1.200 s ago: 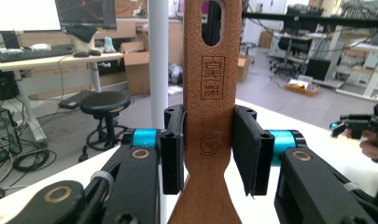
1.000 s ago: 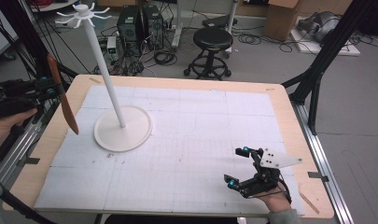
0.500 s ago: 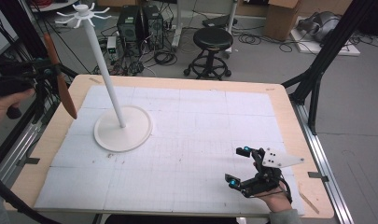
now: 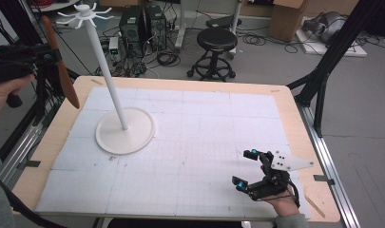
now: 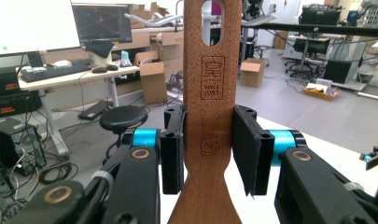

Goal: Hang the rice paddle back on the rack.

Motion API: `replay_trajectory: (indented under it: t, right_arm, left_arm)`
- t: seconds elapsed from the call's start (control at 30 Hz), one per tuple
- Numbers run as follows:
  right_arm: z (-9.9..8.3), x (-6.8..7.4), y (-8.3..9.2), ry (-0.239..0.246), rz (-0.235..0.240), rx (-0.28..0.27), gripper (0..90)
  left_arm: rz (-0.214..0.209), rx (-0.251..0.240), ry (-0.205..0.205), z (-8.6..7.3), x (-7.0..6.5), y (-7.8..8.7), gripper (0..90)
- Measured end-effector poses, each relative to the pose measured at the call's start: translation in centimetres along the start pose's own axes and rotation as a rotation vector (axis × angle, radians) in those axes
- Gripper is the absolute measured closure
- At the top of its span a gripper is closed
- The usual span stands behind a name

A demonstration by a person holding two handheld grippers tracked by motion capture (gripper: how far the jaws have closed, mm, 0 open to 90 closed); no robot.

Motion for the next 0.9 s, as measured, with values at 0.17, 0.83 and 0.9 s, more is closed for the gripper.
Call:
replay_trajectory:
  t: [0.17, 0.83, 0.9]
  right_arm:
    - [0.1, -0.1, 0.2, 0.003, -0.002, -0.006, 0.0]
    - [-0.2, -0.2, 0.0, -0.010, 0.005, 0.000, 0.0]
    - [-0.1, -0.2, 0.0, -0.004, 0.006, -0.002, 0.0]
  left_arm:
    - [0.015, -0.001, 0.022, 0.3, 0.5, -0.2, 65.5]
    - [0.012, 0.023, 0.032, 0.1, 0.3, -1.7, 65.4]
    - [0.008, 0.019, 0.034, 0.1, 0.3, -1.8, 65.5]
Point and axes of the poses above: each handheld gripper's, and its own axes: y roughly backward along the jaws, z roughly out of its top, x roughly to its left, the point moved 10 cm from there along -y, roughly forward along the jaws, and after that the axes turned 4 degrees about -x, right-handed, at the moved point
